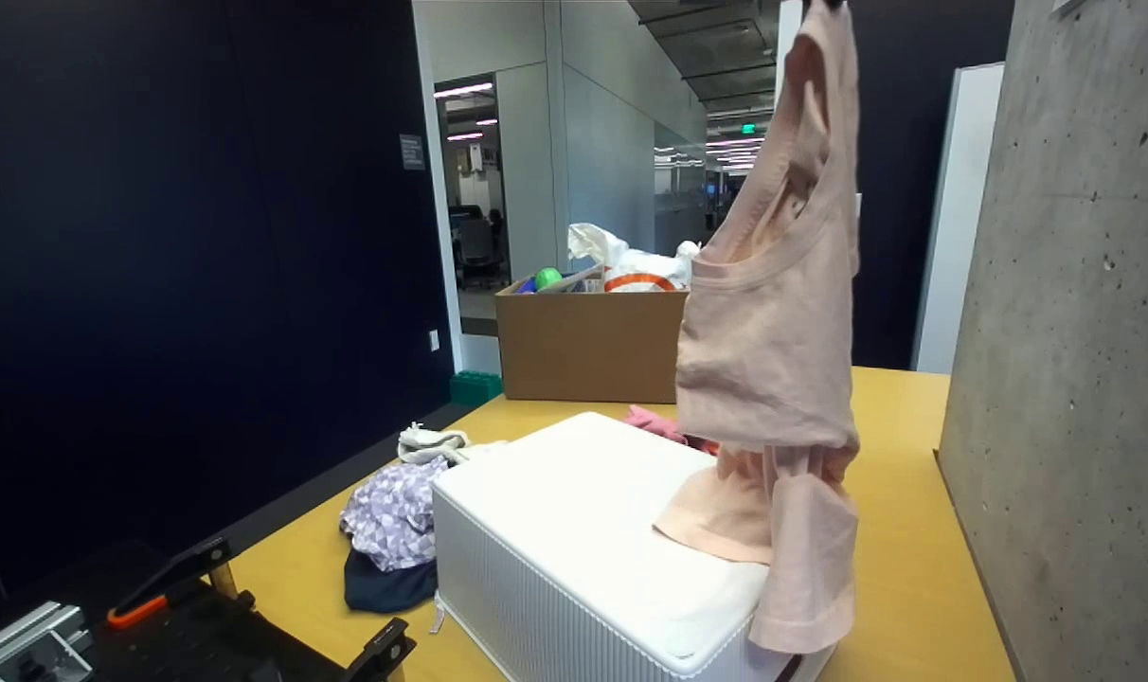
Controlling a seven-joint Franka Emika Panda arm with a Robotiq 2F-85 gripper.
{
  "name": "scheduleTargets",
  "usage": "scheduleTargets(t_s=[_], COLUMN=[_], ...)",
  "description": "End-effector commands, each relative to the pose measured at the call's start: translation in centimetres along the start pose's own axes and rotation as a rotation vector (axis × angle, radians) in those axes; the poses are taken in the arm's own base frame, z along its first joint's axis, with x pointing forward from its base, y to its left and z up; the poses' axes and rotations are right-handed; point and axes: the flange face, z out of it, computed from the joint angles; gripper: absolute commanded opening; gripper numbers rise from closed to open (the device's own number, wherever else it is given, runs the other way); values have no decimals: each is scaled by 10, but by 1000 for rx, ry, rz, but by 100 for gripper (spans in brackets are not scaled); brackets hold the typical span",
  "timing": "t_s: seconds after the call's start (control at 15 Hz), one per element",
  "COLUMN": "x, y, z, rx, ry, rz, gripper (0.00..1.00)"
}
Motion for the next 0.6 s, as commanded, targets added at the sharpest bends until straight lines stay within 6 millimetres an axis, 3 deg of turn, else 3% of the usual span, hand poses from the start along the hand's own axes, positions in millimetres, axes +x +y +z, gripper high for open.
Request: scheduleTargets(t_s=[0.0, 0.27, 0.4, 0.53], x=[-12, -29, -34, -35], y=[73, 132, 148, 147], z=[-15, -15, -19, -18], rx=[-72, -125, -150, -155], ry=[-3, -14, -20, -32], rz=[74, 153, 178, 187], gripper=[0, 0, 0, 0])
